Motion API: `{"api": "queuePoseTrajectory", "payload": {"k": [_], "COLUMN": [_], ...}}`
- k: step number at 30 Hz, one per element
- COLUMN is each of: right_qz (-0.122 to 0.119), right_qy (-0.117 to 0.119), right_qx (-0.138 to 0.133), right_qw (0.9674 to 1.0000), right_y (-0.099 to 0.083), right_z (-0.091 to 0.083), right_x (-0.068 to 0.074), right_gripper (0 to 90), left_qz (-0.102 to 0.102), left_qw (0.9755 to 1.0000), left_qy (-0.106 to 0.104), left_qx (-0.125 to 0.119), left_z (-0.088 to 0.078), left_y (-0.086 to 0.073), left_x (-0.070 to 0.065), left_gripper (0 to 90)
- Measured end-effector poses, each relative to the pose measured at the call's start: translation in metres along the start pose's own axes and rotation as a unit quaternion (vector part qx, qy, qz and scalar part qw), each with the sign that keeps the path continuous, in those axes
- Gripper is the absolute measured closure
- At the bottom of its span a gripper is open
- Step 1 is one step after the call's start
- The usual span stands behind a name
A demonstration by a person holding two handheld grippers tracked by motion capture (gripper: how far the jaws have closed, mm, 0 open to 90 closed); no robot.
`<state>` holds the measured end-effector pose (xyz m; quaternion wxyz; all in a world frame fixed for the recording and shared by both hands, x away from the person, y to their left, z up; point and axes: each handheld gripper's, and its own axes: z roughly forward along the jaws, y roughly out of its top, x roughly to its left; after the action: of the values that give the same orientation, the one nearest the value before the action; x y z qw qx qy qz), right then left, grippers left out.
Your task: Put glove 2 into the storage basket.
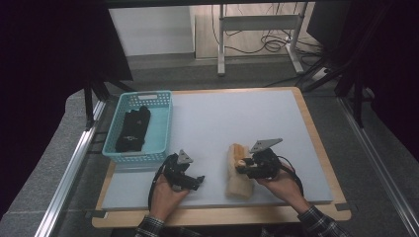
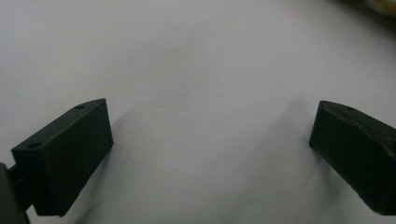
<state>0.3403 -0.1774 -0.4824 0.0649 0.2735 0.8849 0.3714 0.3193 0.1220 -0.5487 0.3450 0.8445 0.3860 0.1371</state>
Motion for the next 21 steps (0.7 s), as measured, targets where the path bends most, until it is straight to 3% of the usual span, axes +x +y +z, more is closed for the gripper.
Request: {"api": "queuePoseTrajectory", "payload": {"k": [4,7,12,15,17,21], "right_qz": [0.008,0.010,0.006,0.005,0.006,0.021], "right_qy": [0.002,0.002,-0.003,-0.018,-0.042,-0.068], "right_qx": [0.003,-0.004,-0.031,-0.038,-0.043,-0.052], "right_qw": [1.0000,0.9999,0.9995,0.9991,0.9982,0.9961], "right_y": [-0.006,-0.007,-0.004,-0.005,-0.007,-0.012], "right_z": [0.007,0.010,-0.003,-0.014,-0.021,-0.030], "right_x": [0.005,0.005,-0.001,-0.006,-0.011,-0.025], "right_gripper": [55.4,48.2,41.3,42.1,45.2,57.9], "left_qz": [-0.001,-0.001,-0.001,-0.001,-0.001,-0.001], "left_qw": [1.0000,1.0000,1.0000,1.0000,1.0000,1.0000], "left_qy": [0.000,0.000,0.000,0.000,0.000,0.000], "left_qx": [-0.001,-0.001,-0.001,-0.001,-0.001,-0.001], "left_z": [0.000,0.000,0.000,0.000,0.000,0.000], "left_y": [0.000,0.000,0.000,0.000,0.000,0.000], "left_x": [0.000,0.000,0.000,0.000,0.000,0.000], "left_gripper": [0.0,0.0,0.0,0.0,0.0,0.0]}}
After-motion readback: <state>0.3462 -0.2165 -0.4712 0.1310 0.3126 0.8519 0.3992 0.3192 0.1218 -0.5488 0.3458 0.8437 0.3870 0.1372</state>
